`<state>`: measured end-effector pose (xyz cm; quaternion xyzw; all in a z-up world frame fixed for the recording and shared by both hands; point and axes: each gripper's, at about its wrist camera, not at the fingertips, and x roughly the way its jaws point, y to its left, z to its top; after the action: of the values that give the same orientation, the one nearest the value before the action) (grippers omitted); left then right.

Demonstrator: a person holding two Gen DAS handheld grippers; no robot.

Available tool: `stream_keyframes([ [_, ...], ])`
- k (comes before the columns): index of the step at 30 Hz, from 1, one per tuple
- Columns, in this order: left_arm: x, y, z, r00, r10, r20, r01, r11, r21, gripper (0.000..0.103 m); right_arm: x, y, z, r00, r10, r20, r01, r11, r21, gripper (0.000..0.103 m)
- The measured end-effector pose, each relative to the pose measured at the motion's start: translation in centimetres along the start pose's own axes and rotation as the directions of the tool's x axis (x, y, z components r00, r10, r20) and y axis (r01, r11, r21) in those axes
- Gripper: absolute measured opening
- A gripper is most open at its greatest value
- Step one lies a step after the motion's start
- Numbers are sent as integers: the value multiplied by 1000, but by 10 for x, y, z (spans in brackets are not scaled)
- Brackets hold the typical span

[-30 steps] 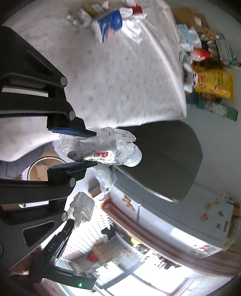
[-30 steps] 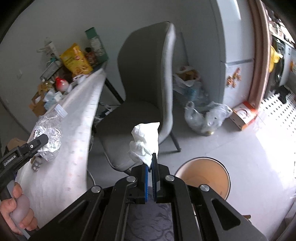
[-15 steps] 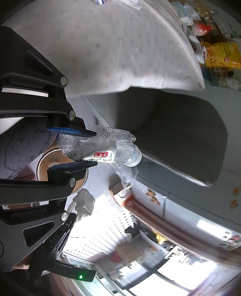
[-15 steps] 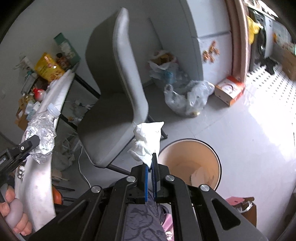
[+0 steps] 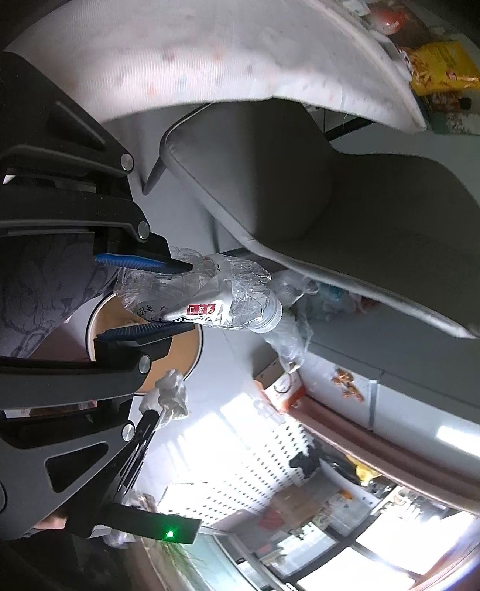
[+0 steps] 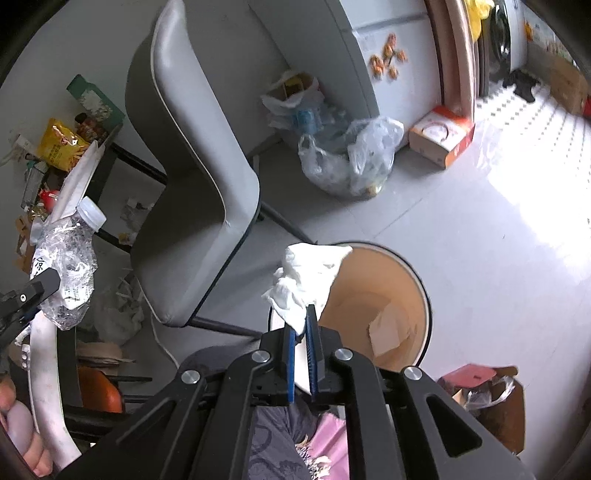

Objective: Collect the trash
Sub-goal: 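Carry the bottle and tissue over the bin and open both grippers, then move both tools back toward the table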

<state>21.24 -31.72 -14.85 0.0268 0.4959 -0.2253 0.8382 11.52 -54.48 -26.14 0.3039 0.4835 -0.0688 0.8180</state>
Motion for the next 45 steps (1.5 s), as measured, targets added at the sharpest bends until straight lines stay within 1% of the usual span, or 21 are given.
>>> stream_keyframes([
  [1,3,-2,0,1000,-2,-8,2,1000,6,25,2,-4,-1,1000,7,-4,-7,1000,11,29],
  [2,5,-5,0,1000,-3,-13,4,1000,13,25,2,-8,-3,1000,8,3,-8,1000,23,42],
  [7,20,-17,-1,999,-11,-48,13,999,40,25,5,-27,-5,1000,12,-10,-11,998,65,43],
  [10,29,-26,-3,997,-16,-73,20,998,62,25,1,-39,-5,1000,-4,1,3,996,88,43],
  [13,36,-33,-2,995,-27,-97,35,996,77,25,-7,-53,-3,1000,-17,24,14,992,124,49],
  [14,40,-38,-2,994,-33,-108,42,996,84,25,-10,-57,-3,999,-23,34,19,991,133,53],
  [15,43,-42,-3,992,-38,-117,49,995,89,25,-13,-60,-2,999,-30,41,24,990,139,55],
  [20,67,-66,-3,980,-87,-177,106,989,99,26,-30,-77,0,995,-59,80,44,983,176,58],
  [21,70,-68,-2,980,-94,-178,112,989,97,28,-32,-79,0,995,-61,85,45,983,179,58],
  [23,72,-69,0,976,-124,-177,141,986,87,49,-35,-83,1,994,-65,91,48,982,183,58],
  [24,71,-69,2,977,-131,-167,146,986,80,69,-36,-83,1,993,-67,92,49,982,184,58],
  [25,66,-67,3,984,-119,-136,130,989,76,72,-37,-83,1,993,-67,92,49,982,184,58],
  [26,63,-65,4,987,-104,-120,114,990,78,72,-36,-83,1,994,-66,92,48,982,184,58],
  [29,53,-59,8,990,-85,-108,94,993,77,78,-35,-79,1,994,-59,88,43,983,177,58],
  [31,43,-52,10,993,-79,-91,85,994,68,86,-35,-76,2,995,-51,88,36,985,167,58],
  [34,22,-40,14,997,-66,-41,68,996,51,96,-41,-60,5,994,-44,100,30,990,137,69],
  [35,14,-36,16,998,-62,-25,63,997,45,96,-44,-55,6,993,-41,108,27,992,125,75],
  [36,5,-32,18,998,-61,-8,61,997,40,97,-47,-49,7,992,-38,117,25,994,111,77],
  [37,-2,-30,18,998,-60,6,60,998,36,97,-50,-42,9,992,-38,124,27,995,94,77],
  [39,-21,-20,19,997,-57,43,56,998,21,97,-57,-29,12,990,-35,137,27,998,65,82],
  [45,-66,10,19,989,-46,140,52,998,-36,97,-85,17,16,976,-23,215,28,999,-22,93],
])
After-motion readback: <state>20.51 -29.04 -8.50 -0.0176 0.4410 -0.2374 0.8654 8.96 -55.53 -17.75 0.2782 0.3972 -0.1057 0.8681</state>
